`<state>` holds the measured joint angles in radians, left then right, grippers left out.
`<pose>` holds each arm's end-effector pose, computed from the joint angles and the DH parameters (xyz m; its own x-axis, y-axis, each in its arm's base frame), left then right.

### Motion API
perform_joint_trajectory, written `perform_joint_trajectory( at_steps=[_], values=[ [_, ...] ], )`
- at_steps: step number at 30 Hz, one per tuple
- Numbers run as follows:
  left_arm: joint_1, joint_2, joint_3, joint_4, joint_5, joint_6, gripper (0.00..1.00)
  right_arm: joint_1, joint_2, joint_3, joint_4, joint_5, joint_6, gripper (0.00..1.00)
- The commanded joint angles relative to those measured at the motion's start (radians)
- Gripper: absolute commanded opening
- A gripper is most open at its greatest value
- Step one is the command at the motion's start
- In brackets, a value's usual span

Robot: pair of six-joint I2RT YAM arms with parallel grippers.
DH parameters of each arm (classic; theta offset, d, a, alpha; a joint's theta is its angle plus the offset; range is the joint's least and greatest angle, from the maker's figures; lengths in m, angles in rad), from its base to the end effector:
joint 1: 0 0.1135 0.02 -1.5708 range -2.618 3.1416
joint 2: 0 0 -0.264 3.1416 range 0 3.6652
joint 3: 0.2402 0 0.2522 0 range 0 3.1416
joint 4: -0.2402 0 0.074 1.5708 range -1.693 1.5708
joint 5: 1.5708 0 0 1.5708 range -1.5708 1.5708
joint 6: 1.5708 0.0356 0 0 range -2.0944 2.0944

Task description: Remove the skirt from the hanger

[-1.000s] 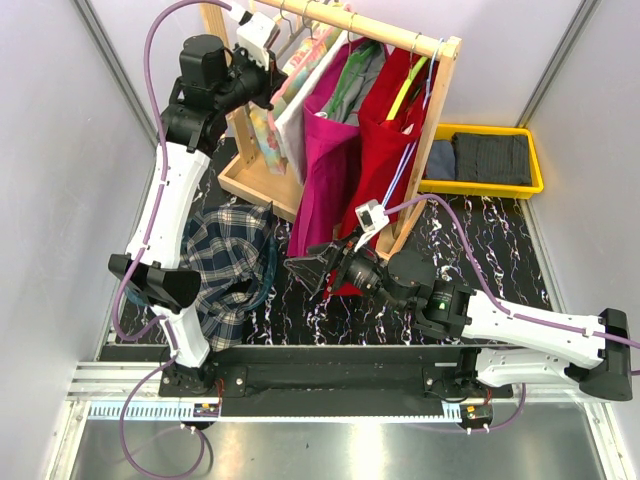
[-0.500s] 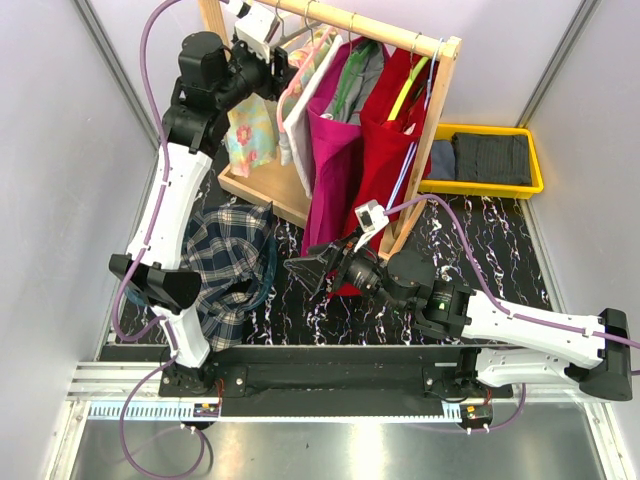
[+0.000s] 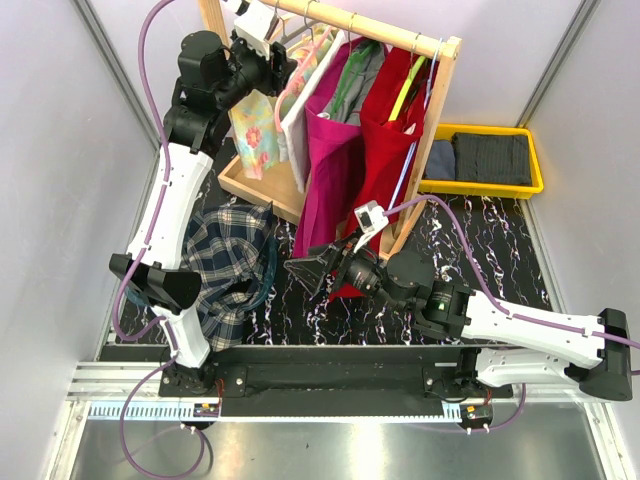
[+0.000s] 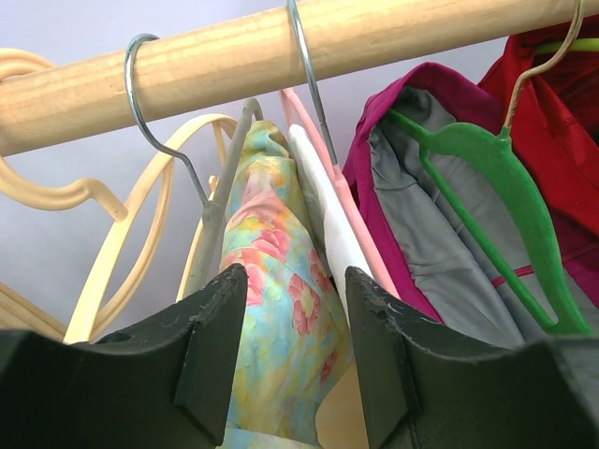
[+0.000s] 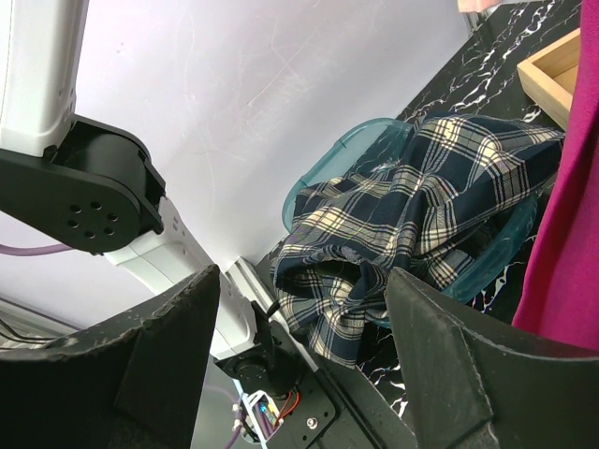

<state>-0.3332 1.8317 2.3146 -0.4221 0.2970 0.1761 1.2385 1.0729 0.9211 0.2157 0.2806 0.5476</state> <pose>0.3604 -0.1358 0.5420 0.1597 0.1220 -0.9796 0.5696 0.7991 0.1924 0.0919 0.2361 0.3746 -0.4082 0.3508 -0.8428 -0.7094 0.4592 0.5347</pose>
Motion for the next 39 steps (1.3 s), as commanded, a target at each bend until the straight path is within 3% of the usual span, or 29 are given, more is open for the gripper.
perform_joint_trajectory(
  at_steps=[1, 26, 39],
  values=[
    [-0.004, -0.051, 0.011, 0.066, -0.024, 0.013, 0.5, 0.01, -0.005, 0.002, 0.037, 0.029, -0.009, 0.8],
    [0.022, -0.091, 0.002, 0.094, -0.082, -0.026, 0.5, 0.01, -0.004, -0.01, 0.04, 0.029, -0.003, 0.8],
    [0.034, -0.046, -0.012, 0.017, -0.062, -0.026, 0.52, 0.01, -0.001, -0.011, 0.042, 0.029, 0.005, 0.8]
  ],
)
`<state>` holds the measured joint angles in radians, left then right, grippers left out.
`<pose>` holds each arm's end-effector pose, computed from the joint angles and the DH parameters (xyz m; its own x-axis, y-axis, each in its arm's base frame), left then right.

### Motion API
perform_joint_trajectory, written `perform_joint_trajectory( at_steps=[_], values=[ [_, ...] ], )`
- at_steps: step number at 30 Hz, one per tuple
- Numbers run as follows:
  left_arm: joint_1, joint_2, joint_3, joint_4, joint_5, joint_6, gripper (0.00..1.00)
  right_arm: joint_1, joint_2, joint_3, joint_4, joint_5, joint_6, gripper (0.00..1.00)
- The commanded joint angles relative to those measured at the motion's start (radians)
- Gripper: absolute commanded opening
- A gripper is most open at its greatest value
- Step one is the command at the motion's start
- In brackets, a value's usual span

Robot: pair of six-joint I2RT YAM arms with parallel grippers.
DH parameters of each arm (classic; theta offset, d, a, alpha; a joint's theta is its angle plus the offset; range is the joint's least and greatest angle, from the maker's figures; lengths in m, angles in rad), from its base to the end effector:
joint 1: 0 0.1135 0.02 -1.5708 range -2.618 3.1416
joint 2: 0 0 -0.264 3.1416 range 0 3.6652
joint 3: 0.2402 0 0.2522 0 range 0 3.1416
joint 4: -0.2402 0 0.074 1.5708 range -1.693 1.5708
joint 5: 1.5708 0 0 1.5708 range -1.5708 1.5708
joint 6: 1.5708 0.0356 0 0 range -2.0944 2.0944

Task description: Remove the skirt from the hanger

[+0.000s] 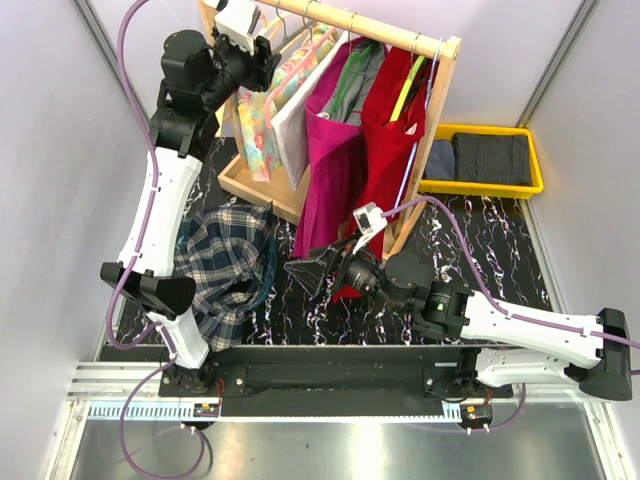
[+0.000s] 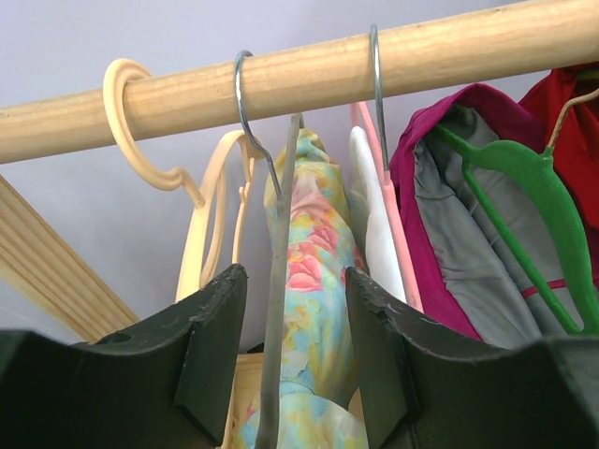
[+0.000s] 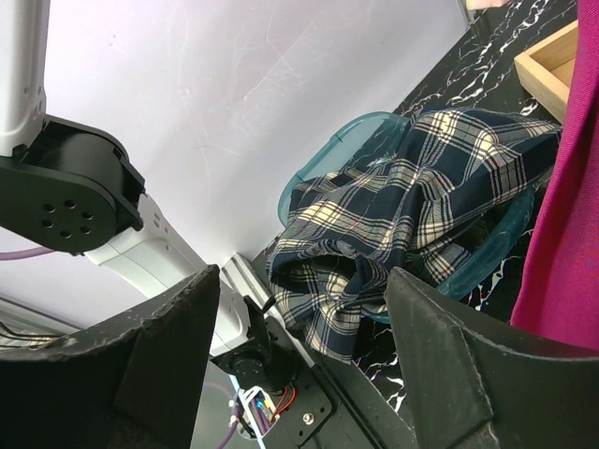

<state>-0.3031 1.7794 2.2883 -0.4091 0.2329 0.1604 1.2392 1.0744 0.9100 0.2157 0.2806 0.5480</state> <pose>0.3483 -0.1175 0.5543 0.1753 0.1080 -0.9786 0.4879 0.8538 0.1816 0.0920 0.2368 0.3703 -0.4122 0.3406 -0.8450 -0.7073 0.4650 0.5324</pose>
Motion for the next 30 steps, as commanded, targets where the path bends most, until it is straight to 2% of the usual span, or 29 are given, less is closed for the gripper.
perform_joint_trajectory(
  at_steps=[1, 10, 16, 19, 20, 24, 28, 30],
  values=[
    [0.004, 0.009, 0.016, 0.0, 0.017, -0.015, 0.52, 0.009, -0.001, 0.0, 0.042, 0.029, 0.004, 0.8],
    [0.005, 0.075, 0.089, -0.137, 0.072, 0.024, 0.56, 0.009, -0.005, -0.006, 0.044, 0.038, 0.004, 0.8],
    [0.009, 0.075, 0.085, -0.197, 0.121, 0.051, 0.5, 0.009, -0.004, -0.006, 0.048, 0.035, 0.006, 0.8],
    [0.009, 0.074, 0.086, -0.207, 0.137, 0.051, 0.41, 0.009, -0.004, -0.003, 0.048, 0.035, 0.006, 0.8],
    [0.009, 0.075, 0.086, -0.209, 0.138, 0.053, 0.32, 0.009, -0.004, -0.002, 0.047, 0.034, 0.006, 0.8],
    [0.01, 0.083, 0.112, -0.223, 0.157, 0.057, 0.11, 0.009, -0.002, 0.001, 0.042, 0.038, 0.006, 0.79],
    [0.009, 0.086, 0.126, -0.24, 0.17, 0.062, 0.03, 0.011, -0.002, 0.004, 0.04, 0.037, 0.004, 0.8],
    [0.01, 0.086, 0.131, -0.243, 0.172, 0.062, 0.02, 0.008, -0.004, 0.004, 0.039, 0.038, 0.001, 0.79]
  ],
)
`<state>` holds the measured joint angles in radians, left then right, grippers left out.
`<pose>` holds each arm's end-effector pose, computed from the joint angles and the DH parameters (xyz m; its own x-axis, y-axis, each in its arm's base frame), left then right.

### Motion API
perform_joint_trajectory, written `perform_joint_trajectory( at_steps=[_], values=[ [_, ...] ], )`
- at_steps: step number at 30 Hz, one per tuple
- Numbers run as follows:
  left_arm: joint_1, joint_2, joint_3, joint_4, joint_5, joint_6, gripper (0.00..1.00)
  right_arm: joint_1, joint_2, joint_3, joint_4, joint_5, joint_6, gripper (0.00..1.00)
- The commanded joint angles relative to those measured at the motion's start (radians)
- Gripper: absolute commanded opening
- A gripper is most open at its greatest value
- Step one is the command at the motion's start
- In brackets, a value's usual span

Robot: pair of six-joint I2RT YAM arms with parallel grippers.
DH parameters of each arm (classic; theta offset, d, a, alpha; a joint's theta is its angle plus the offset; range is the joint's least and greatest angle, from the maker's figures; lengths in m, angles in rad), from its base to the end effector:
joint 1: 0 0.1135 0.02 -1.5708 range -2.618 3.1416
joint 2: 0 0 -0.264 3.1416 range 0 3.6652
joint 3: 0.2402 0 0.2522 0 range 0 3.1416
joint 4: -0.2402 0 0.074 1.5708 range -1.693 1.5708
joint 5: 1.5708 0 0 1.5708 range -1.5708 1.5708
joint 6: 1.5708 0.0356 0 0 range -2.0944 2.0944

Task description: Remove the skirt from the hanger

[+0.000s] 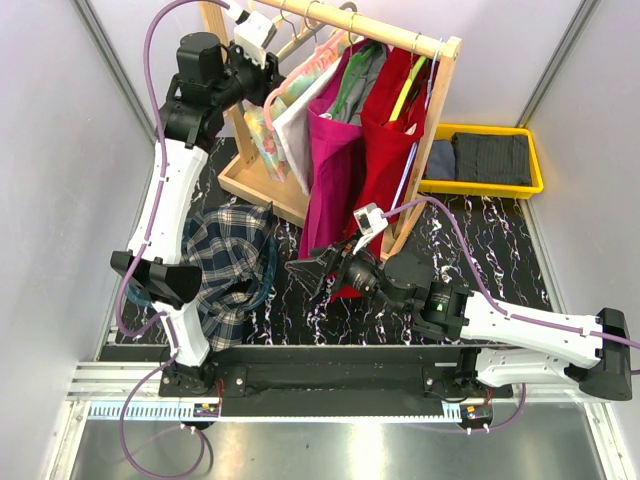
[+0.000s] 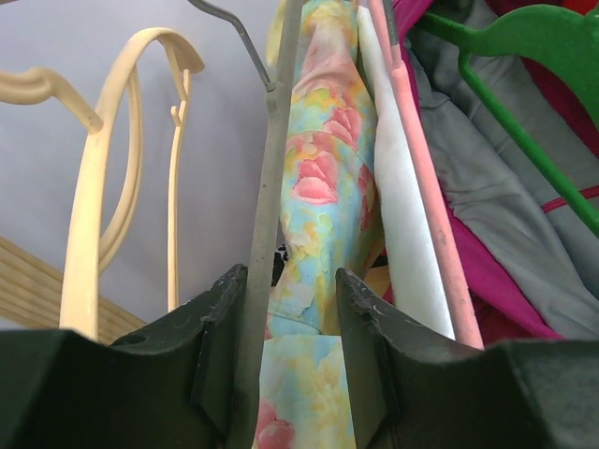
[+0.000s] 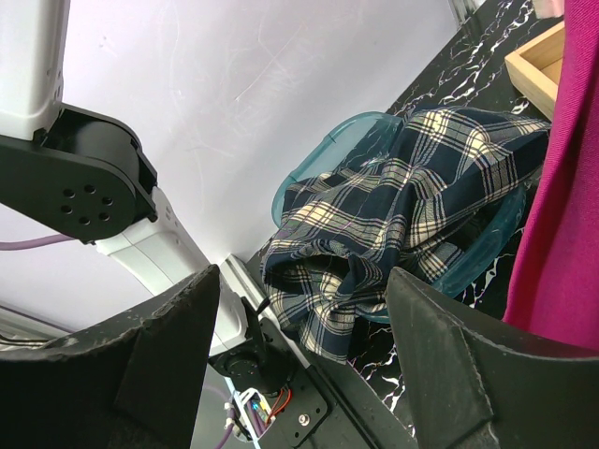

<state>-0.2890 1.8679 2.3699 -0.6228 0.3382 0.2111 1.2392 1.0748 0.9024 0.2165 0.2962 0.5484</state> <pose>0.3704 -0.1225 0.5234 0.0095 0.2034 -0.9791 0.5958 0.7852 0.1689 0.0925 0.2367 0.3675 -0.4097 0.3416 -0.8458 -0.6982 0.4793 0.5318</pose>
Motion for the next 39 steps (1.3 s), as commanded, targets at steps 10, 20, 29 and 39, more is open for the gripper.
perform_joint_trajectory(
  at_steps=[10, 20, 29, 39],
  values=[
    [-0.01, 0.005, 0.092, -0.031, 0.007, 0.045, 0.0, 0.009, -0.006, 0.015, 0.037, 0.027, -0.002, 0.79],
    [-0.029, -0.101, -0.043, 0.297, -0.333, 0.03, 0.0, 0.009, 0.002, 0.012, 0.044, 0.021, 0.005, 0.79],
    [-0.022, -0.053, 0.083, 0.296, -0.32, 0.031, 0.0, 0.009, -0.009, 0.001, 0.046, 0.026, 0.012, 0.79],
    [-0.021, -0.105, 0.003, 0.201, -0.239, 0.108, 0.0, 0.009, -0.009, -0.008, 0.049, 0.035, 0.019, 0.79]
  ],
)
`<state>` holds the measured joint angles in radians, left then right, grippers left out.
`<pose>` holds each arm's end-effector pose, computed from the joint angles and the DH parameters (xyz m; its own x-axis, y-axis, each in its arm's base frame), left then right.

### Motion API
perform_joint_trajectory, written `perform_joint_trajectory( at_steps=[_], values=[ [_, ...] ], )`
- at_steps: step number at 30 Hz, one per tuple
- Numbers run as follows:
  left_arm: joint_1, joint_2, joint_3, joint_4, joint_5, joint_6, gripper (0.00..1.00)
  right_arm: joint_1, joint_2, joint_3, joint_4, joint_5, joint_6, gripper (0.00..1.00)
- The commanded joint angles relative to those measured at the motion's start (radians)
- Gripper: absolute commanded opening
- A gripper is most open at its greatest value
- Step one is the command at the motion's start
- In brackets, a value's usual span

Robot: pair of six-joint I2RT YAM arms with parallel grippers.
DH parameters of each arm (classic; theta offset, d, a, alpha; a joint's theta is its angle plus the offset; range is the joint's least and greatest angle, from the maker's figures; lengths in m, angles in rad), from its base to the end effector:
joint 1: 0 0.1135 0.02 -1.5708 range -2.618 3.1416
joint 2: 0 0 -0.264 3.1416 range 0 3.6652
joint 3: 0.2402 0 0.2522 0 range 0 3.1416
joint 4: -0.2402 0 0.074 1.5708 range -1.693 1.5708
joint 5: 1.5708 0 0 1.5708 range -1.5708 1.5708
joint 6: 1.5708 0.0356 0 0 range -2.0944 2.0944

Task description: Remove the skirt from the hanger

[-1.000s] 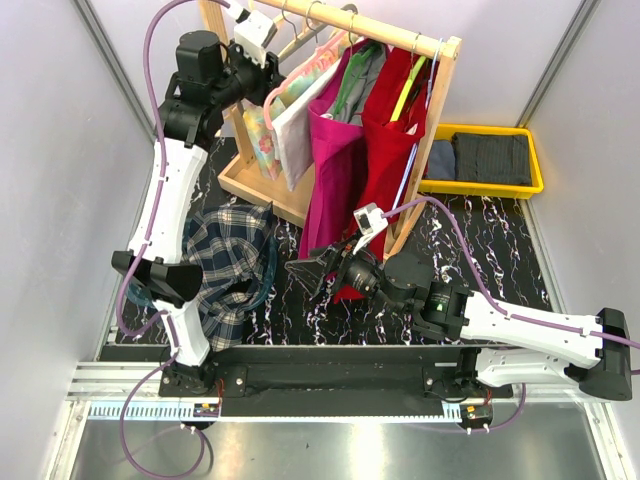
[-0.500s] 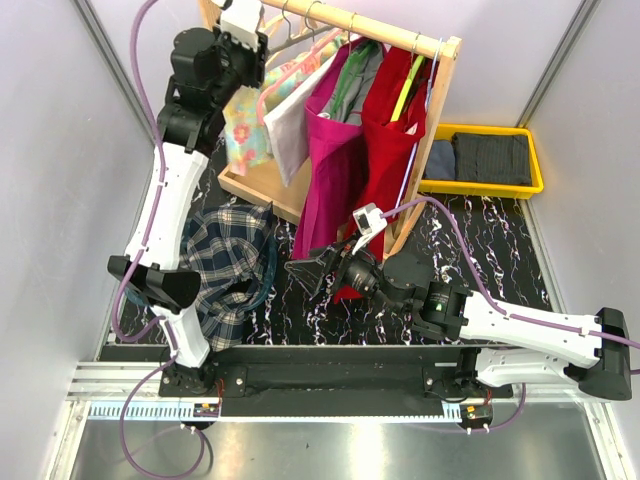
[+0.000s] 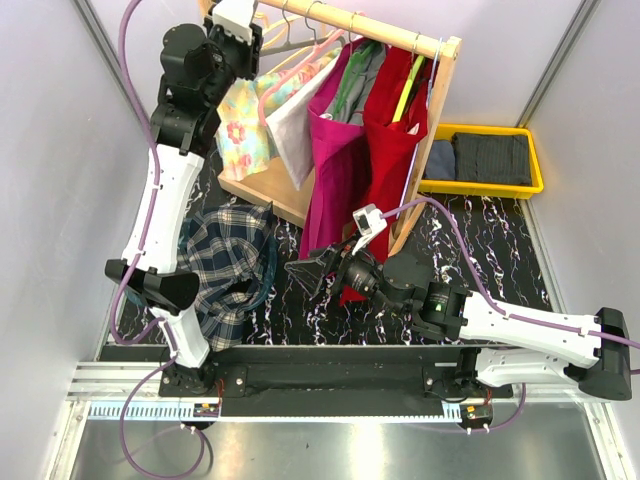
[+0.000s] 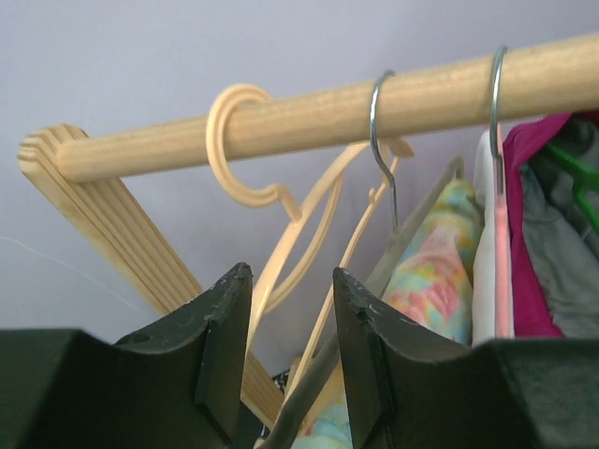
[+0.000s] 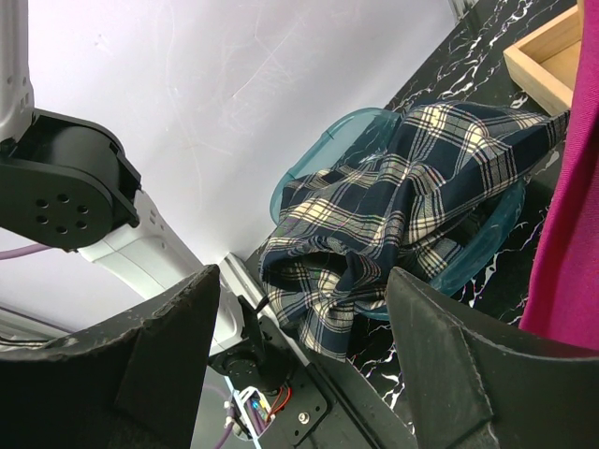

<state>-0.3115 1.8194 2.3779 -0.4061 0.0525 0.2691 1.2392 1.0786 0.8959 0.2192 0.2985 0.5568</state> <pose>0.3508 -0.1149 0.5667 0.2338 0.2036 -0.9507 0.3042 0.9134 0.2705 0.0929 0.2377 0.3646 -0.4169 0.3406 -0.8427 -0.6923 0.4818 0.5372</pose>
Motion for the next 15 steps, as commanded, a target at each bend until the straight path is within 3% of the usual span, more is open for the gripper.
perform_joint_trajectory(
  at_steps=[1, 5, 9, 12, 15],
  values=[
    [0.002, -0.057, -0.005, -0.022, 0.047, 0.054, 0.0, 0.009, -0.014, -0.003, 0.046, 0.034, 0.011, 0.79],
    [0.003, -0.06, -0.008, -0.082, 0.107, 0.074, 0.03, 0.009, -0.016, -0.006, 0.046, 0.037, 0.011, 0.79],
    [0.002, -0.074, -0.028, -0.2, 0.202, 0.143, 0.4, 0.008, -0.016, -0.008, 0.045, 0.042, 0.011, 0.79],
    [0.003, -0.071, -0.02, -0.272, 0.245, 0.179, 0.53, 0.011, -0.014, -0.008, 0.045, 0.042, 0.009, 0.79],
    [0.002, -0.068, -0.019, -0.321, 0.265, 0.186, 0.56, 0.008, -0.013, -0.006, 0.043, 0.044, 0.012, 0.79]
  ],
)
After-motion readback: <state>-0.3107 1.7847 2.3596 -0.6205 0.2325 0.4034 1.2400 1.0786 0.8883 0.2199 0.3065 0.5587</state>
